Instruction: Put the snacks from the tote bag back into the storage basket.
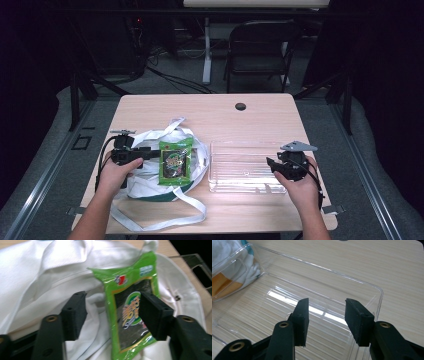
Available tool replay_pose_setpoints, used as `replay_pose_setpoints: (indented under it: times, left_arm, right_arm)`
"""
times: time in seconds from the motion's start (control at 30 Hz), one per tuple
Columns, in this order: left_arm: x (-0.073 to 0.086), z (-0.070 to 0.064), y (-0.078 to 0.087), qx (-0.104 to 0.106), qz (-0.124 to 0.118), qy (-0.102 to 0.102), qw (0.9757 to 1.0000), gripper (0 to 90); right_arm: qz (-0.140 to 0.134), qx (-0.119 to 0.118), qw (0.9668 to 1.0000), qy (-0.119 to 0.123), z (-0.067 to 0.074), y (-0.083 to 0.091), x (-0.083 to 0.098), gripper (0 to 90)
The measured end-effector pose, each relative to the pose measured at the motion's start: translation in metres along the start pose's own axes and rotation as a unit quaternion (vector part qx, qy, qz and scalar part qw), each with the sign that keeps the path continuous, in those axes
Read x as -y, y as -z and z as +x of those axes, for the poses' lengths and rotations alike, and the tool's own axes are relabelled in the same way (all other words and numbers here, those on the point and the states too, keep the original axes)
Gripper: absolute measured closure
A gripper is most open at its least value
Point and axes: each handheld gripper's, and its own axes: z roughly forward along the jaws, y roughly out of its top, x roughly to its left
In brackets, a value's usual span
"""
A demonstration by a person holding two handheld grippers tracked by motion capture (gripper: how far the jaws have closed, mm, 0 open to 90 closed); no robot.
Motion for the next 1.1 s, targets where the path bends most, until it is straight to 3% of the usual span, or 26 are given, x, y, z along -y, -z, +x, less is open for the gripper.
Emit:
replay_pose_setpoints:
  times: [0.07, 0.33, 0.43, 0.63, 0.83, 1.1]
  left_arm:
    - [0.001, -0.001, 0.000, -0.013, -0.007, 0.000, 0.9999, 41.6]
    - [0.002, -0.003, -0.008, -0.008, -0.001, 0.012, 0.9999, 39.9]
    - [0.002, -0.004, -0.011, 0.002, 0.006, 0.013, 0.9999, 42.6]
    - [0.003, -0.005, -0.015, 0.001, 0.013, 0.015, 0.9998, 43.1]
    - [0.004, -0.002, -0.019, 0.015, 0.016, 0.022, 0.9995, 35.6]
    - [0.006, 0.000, -0.026, 0.032, 0.020, 0.035, 0.9987, 33.7]
  right_arm:
    - [0.000, -0.007, 1.0000, -0.005, 0.000, 0.000, 0.000, 57.9]
    - [-0.024, -0.025, 0.9989, -0.031, 0.000, 0.005, 0.002, 56.6]
    - [-0.022, -0.024, 0.9990, -0.031, 0.000, 0.005, 0.003, 55.4]
    - [-0.017, -0.027, 0.9991, -0.028, 0.003, 0.002, 0.003, 55.2]
    - [-0.013, -0.029, 0.9992, -0.025, 0.004, 0.002, 0.003, 54.3]
    - [-0.015, -0.029, 0.9991, -0.027, 0.005, 0.003, 0.003, 53.4]
